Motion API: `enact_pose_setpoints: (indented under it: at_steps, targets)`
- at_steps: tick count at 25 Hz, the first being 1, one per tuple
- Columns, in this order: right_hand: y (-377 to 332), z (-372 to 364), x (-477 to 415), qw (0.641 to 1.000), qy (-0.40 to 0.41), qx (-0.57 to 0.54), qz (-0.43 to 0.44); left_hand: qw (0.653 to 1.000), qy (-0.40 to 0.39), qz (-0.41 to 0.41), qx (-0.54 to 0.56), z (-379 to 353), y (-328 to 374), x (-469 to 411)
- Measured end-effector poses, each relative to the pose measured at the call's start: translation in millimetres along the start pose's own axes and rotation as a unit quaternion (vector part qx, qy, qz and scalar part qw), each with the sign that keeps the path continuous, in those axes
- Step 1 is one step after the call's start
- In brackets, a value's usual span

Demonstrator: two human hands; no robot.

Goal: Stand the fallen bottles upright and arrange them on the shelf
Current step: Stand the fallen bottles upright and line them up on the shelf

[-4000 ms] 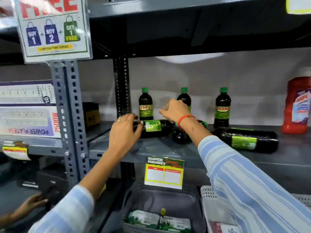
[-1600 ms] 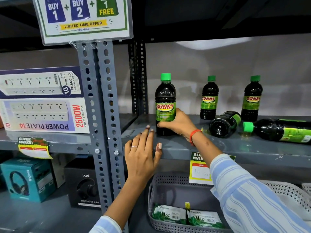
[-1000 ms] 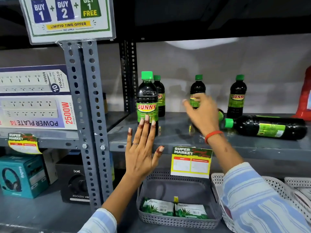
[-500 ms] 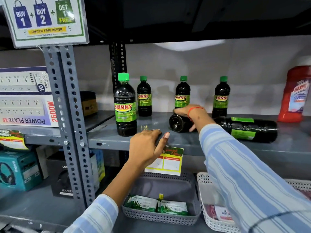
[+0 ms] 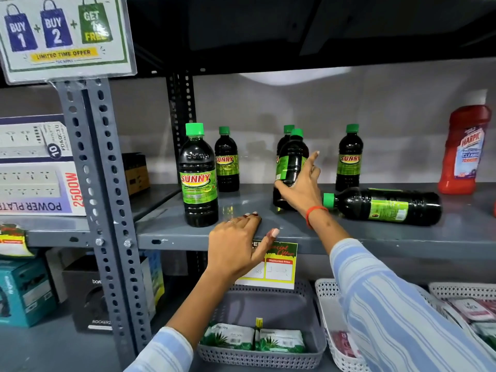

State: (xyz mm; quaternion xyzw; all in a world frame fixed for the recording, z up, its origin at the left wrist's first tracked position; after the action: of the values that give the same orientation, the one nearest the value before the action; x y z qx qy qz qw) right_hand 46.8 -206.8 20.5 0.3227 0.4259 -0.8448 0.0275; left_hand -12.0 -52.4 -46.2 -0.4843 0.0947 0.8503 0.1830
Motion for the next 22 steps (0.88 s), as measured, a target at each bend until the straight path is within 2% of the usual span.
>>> enact_pose_setpoints:
  at_steps: [3, 7, 10, 15, 22]
  targets:
    - [5, 0, -3, 0.998, -0.012, -0.068, -0.007, 1.000, 0.001, 0.000, 0.006, -3, -2, 0]
    - [9, -5, -3, 0.996, -0.035, -0.074, -0.030, 1.000, 0.005, -0.002, -0.001, -4, -1, 0]
    - [12, -4, -5, 0.998, -0.011, -0.035, -0.042, 1.000, 0.008, -0.005, -0.001, -5, -1, 1]
    - [9, -5, -5, 0.996, 0.044, 0.077, 0.000, 1.000, 0.015, -0.002, -0.005, -5, 0, 1]
    - [10, -5, -7, 1.000, 0.008, 0.014, -0.026, 1.000, 0.018, 0.002, -0.013, -4, 1, 1]
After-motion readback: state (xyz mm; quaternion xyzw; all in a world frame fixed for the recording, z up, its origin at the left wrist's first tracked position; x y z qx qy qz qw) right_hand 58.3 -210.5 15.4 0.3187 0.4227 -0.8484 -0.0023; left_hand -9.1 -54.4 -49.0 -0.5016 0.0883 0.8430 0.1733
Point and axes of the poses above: each hand's wrist, its own x-axis away from the middle knuckle, its own z-axis out of the back of the hand, y = z × x, the point moved 2 cm from there along -x, towards the middle knuckle, and after that the axes turned 3 degrees about z, right-handed, at the moved point
